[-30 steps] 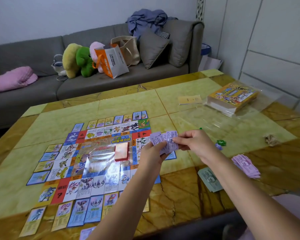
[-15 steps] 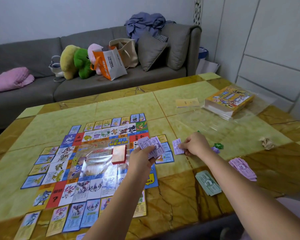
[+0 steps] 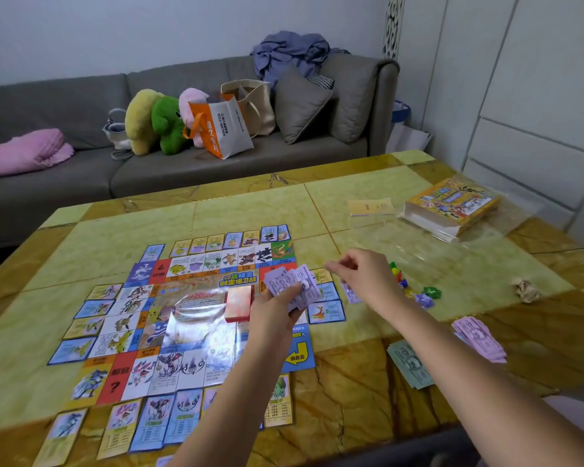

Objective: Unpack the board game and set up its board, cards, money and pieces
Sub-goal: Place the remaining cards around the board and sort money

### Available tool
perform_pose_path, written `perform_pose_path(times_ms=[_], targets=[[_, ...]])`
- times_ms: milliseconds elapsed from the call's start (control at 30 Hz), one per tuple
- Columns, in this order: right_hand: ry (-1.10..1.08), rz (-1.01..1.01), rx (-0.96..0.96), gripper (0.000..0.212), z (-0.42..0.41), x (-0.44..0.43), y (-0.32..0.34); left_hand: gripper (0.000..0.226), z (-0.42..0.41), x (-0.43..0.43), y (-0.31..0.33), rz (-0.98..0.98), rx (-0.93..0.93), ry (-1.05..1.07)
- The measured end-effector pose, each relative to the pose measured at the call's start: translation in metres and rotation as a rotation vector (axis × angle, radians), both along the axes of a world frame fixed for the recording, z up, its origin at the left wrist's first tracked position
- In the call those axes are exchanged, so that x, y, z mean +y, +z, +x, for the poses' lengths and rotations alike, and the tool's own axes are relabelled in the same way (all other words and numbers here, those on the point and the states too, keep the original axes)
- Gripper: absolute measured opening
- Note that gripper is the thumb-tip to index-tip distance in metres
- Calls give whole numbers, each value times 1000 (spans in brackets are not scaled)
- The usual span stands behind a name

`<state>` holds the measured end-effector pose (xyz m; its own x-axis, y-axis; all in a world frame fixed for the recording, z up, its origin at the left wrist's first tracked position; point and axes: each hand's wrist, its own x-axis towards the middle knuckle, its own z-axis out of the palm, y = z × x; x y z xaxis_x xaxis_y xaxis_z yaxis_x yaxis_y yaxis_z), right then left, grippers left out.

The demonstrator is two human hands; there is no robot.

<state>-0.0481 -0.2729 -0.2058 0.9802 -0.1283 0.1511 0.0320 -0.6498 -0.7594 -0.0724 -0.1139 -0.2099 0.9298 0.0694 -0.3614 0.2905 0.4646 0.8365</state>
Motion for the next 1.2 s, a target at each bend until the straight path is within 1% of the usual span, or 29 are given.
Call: perform_pose_path(times_ms=[67,100,133,167,233,333,467,600,700,833,933,1000,1100,1200], targets=[[117,345,66,28,-11,20,11,12,3,3,4,-48,-19,65],[160,463,117,27,-15,31,13,13,4,6,6,-76,-25,91],[183,534,151,24,-19,42,13,15,5,8,8,-103,-35,106],[183,588,156,18,-21,51,11,15,5,10,11,-130,-44,114],[150,696,108,8,-21,71,9,17,5,17,16,-178,-67,122],[74,767,44,10,-13,91,11,20,8,31,22,-178,-100,133],[91,813,37,12,7,115,17,21,18,59,28,-190,-125,165],[149,772,57,9,34,137,23,19,33,87,29,-181,-117,167],[169,712,61,9,62,148,26,17,42,109,26,-161,-73,204],[145,563,59,4,123,145,27,13,53,144,17,-199,-12,213],[139,412,82,13,176,148,13,29,55,165,10,-247,75,217],[147,309,100,20,209,155,3,38,54,177,3,-317,103,223],[140,192,133,21,247,168,-10,39,55,191,-1,-408,77,210],[116,130,157,24,271,179,-19,34,54,192,-1,-417,70,176]])
